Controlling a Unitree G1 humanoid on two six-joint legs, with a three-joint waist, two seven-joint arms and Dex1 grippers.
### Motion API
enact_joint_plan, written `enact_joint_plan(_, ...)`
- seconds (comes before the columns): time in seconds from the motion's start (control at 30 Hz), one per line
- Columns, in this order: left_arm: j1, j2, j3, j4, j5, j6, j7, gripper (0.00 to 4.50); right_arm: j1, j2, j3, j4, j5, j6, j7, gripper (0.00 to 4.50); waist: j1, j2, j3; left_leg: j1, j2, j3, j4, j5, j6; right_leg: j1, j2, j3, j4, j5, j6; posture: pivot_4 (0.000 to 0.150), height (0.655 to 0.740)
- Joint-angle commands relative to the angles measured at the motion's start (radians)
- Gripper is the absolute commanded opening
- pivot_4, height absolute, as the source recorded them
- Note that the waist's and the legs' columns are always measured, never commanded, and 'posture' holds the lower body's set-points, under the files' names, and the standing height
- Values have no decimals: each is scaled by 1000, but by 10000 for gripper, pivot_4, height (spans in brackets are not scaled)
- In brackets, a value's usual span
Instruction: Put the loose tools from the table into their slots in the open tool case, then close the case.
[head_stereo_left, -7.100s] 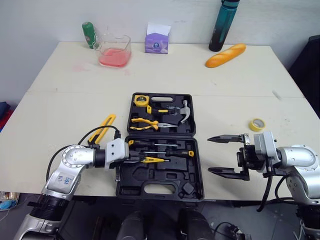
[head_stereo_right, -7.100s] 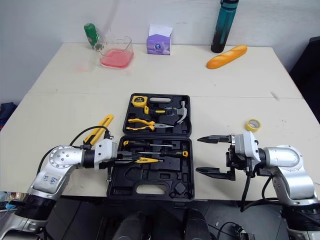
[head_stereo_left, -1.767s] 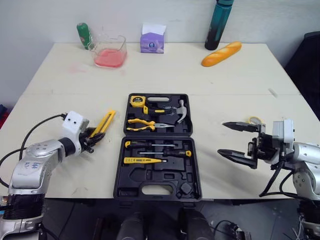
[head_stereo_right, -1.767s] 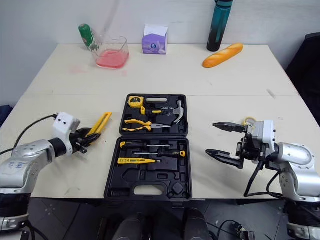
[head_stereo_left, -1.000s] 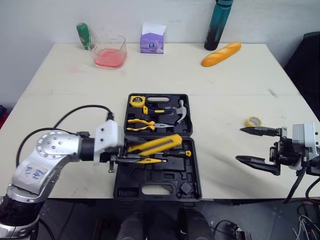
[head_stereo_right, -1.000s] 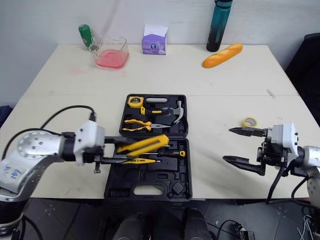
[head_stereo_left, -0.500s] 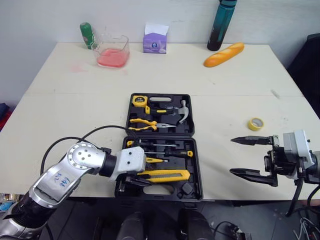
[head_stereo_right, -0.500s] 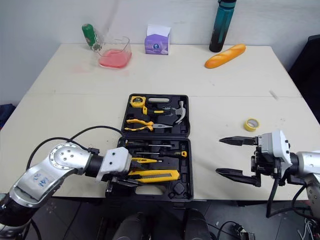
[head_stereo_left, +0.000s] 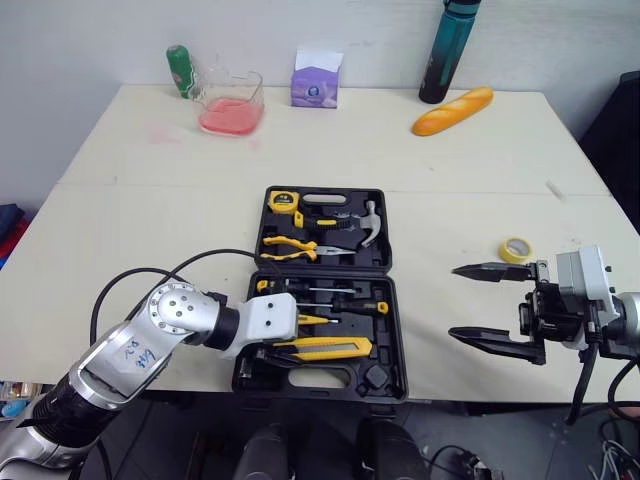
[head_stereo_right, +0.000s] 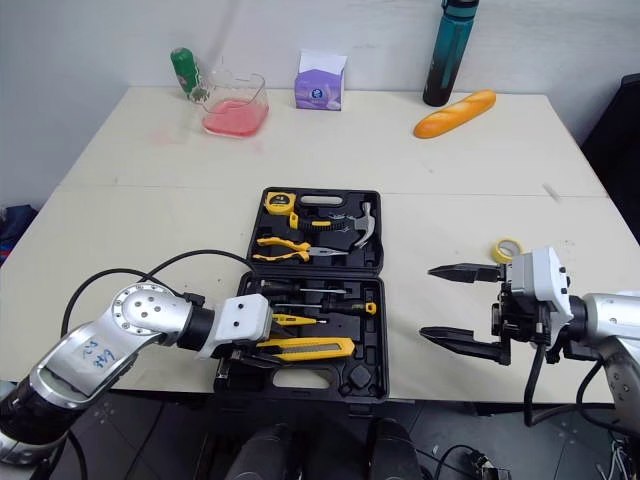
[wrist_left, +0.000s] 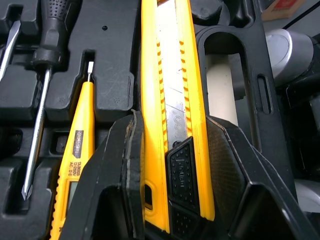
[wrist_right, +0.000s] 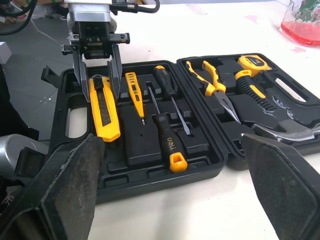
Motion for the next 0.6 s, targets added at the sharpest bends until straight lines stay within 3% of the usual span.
enact_joint_plan(0.03, -19, 9, -40, 11, 51, 14, -8, 13327, -2, 4, -8, -11, 4, -15, -2, 45000, 0, 0, 0, 0, 0, 0, 0, 0, 0, 0, 0, 0, 0, 0, 0, 1500, 7400)
enact_joint_plan(0.43, -79, 26, -87, 22, 92, 67, -41, 13327, 31, 19, -16, 11, -10, -56, 10, 45000, 0, 0, 0, 0, 0, 0, 0, 0, 0, 0, 0, 0, 0, 0, 0, 1500, 7400)
enact_joint_plan(0.5, -81, 21, -85, 23, 83, 44, -55, 23699, 33, 21, -14, 18, -11, -64, 10, 45000, 0, 0, 0, 0, 0, 0, 0, 0, 0, 0, 0, 0, 0, 0, 0, 1500, 7400)
enact_joint_plan(0.6, -84, 8, -66, 24, 62, 33, -63, 35676, 33, 21, -11, 26, -11, -72, 13, 45000, 0, 0, 0, 0, 0, 0, 0, 0, 0, 0, 0, 0, 0, 0, 0, 1500, 7400)
